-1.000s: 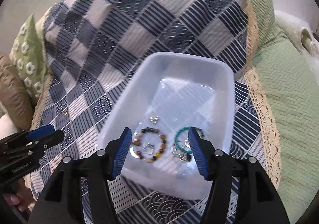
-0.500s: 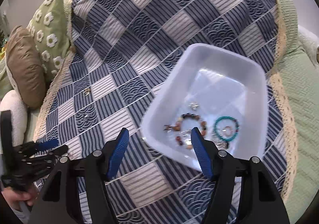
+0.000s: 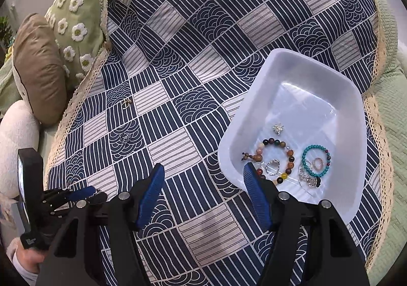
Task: Organize jewelry
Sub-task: 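Grasp the silver chain ring with the left tool while the right grasps the silver flower stud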
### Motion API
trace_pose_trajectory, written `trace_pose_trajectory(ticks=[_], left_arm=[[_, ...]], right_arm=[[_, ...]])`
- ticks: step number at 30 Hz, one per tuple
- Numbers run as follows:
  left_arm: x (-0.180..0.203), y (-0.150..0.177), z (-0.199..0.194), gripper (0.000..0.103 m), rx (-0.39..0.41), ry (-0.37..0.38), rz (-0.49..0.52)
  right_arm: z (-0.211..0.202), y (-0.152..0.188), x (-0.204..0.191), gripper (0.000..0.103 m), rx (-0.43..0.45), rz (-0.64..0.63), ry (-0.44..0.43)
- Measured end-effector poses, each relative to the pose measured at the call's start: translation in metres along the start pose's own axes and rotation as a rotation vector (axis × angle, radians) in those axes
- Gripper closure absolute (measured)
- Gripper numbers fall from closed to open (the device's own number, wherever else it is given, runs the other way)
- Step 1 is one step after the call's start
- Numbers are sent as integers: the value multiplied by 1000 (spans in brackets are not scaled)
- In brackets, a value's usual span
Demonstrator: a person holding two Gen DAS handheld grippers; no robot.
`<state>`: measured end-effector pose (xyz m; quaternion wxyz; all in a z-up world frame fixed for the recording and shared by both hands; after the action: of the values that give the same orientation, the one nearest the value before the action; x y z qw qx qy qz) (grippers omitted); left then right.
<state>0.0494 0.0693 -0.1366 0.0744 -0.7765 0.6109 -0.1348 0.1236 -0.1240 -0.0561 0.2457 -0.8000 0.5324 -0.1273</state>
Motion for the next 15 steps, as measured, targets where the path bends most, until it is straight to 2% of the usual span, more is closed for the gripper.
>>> trace_pose_trajectory(ticks=[5,9,15], left_arm=[[4,2,-2,80,18,-7,19],[1,0,-10,81,26,13,11],[-20,-8,-31,81,71,43,-48]], right_arm=[[2,4,-3,39,-4,3,0],[3,11,-15,39,-14,19,-47],[22,36,-57,39,-70,-13,-112]])
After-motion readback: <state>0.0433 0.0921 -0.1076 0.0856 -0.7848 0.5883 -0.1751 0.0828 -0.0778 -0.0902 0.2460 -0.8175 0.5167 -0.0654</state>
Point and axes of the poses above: each gripper's, at about its wrist camera, not at the fingertips, and z roughly the way its jaws point, x to its right, y to its underside, the point moved 4 cm from there along z, roughly the way its jaws point, and after that the axes turned 5 degrees about -z, right-handed, at the moved point
